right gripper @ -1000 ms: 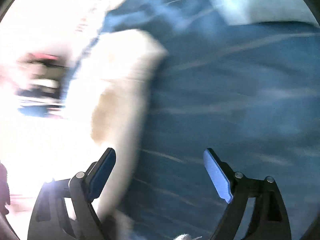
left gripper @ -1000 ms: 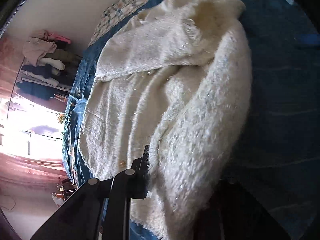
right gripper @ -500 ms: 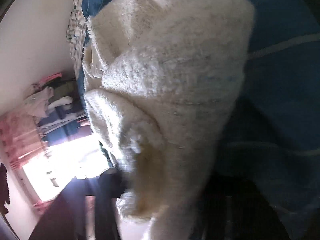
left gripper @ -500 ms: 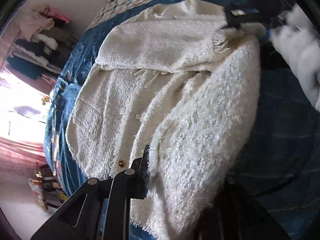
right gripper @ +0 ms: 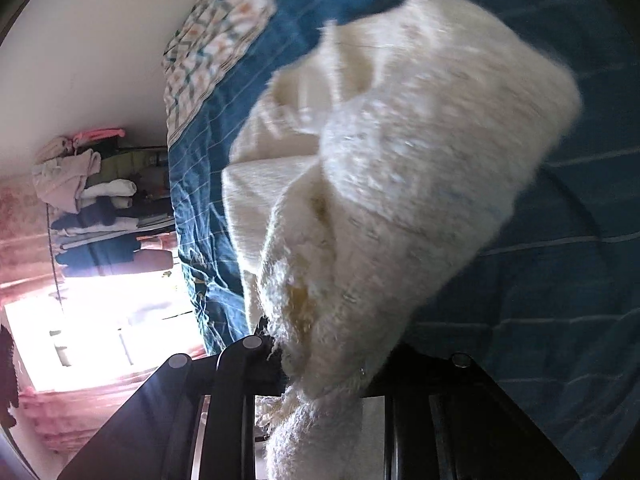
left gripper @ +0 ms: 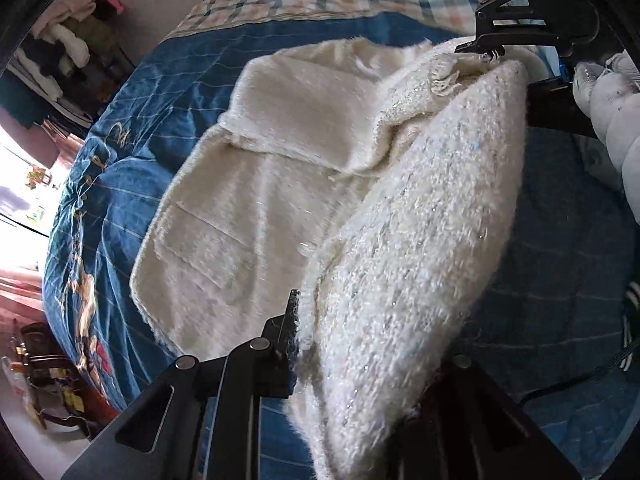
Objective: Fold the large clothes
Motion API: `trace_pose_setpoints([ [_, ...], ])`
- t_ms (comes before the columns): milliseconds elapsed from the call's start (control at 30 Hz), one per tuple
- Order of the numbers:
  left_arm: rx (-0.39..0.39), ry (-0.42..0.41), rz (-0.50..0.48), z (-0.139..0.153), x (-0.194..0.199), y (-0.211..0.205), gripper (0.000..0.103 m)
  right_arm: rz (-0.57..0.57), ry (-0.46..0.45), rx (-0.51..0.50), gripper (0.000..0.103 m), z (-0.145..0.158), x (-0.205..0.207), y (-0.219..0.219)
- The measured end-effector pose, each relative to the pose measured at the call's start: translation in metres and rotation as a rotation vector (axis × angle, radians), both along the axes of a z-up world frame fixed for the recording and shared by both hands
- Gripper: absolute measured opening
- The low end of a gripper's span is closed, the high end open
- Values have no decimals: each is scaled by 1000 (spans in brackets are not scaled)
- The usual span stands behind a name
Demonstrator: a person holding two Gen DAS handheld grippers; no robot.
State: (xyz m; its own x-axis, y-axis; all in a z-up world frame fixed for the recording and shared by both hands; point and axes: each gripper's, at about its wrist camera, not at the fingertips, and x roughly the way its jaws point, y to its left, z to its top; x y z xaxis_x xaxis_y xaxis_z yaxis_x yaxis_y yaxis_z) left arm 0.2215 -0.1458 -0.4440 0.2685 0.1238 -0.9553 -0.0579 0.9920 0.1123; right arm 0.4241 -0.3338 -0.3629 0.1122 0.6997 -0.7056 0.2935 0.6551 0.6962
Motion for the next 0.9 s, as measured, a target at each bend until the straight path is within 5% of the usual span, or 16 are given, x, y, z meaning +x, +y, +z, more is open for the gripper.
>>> trace_pose_setpoints([
  [200,-82,6,50,1,20,73,17,56,-1,-88,23,18,29,80],
  [467,-195,76,195,-39,51,180,22,185,44,-271,23,-23,81,207],
  [600,-324,103,325,-57,49,235,23,272,91,-346,49,-51,101,262],
  [667,-343,116,371,-62,43,257,41,296,74,-319,62,-57,104,274],
  [767,-357,107,411,-63,30,281,73,308,-10,-99,66,-46,112,277],
  [833,-342,113,431,-65,24,291,74,264,-44,58,66,-34,111,251],
  [900,-331,118,445,-69,21,295,75,204,-73,40,66,-24,109,217],
])
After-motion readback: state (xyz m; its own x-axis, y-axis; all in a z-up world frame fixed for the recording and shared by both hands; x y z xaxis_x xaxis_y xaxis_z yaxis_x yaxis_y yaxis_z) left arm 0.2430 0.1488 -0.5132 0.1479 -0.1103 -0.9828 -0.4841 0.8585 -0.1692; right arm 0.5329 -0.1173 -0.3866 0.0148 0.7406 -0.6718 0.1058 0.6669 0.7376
